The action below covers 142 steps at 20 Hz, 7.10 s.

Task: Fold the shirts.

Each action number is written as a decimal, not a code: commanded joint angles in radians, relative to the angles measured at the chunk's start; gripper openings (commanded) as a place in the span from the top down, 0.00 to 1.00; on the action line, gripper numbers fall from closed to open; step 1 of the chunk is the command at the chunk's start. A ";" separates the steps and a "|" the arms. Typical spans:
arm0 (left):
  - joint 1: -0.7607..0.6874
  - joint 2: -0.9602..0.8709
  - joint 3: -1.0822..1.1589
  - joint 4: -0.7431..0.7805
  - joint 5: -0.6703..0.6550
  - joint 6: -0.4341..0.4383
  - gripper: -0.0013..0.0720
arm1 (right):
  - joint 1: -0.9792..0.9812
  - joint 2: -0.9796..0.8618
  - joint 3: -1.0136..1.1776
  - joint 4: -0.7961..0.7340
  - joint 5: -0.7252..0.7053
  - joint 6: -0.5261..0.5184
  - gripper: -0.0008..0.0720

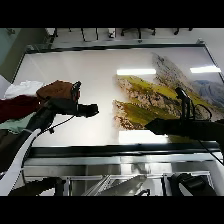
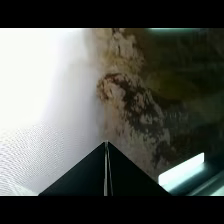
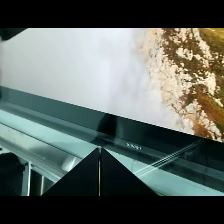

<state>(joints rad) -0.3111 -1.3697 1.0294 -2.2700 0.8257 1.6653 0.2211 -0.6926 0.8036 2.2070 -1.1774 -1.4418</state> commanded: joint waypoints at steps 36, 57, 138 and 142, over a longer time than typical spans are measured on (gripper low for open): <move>0.491 -0.335 0.409 0.458 0.188 0.029 0.97 | -0.021 -0.220 0.006 -0.060 0.247 -0.003 0.37; -0.446 0.093 0.015 0.200 -0.064 -0.187 0.44 | -0.399 -0.154 0.204 -0.024 -0.190 -0.211 0.63; 0.006 -0.606 0.966 0.071 0.788 -0.100 0.03 | -0.263 -0.465 -0.131 0.081 0.285 -0.422 0.96; 0.056 -0.531 0.965 0.128 0.880 -0.098 0.03 | -0.263 -0.465 -0.122 0.079 0.234 -0.444 0.96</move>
<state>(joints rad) -0.2863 -1.9385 1.9942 -2.1822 1.6264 1.5711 -0.0414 -1.1526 0.6773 2.2890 -0.9142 -1.8713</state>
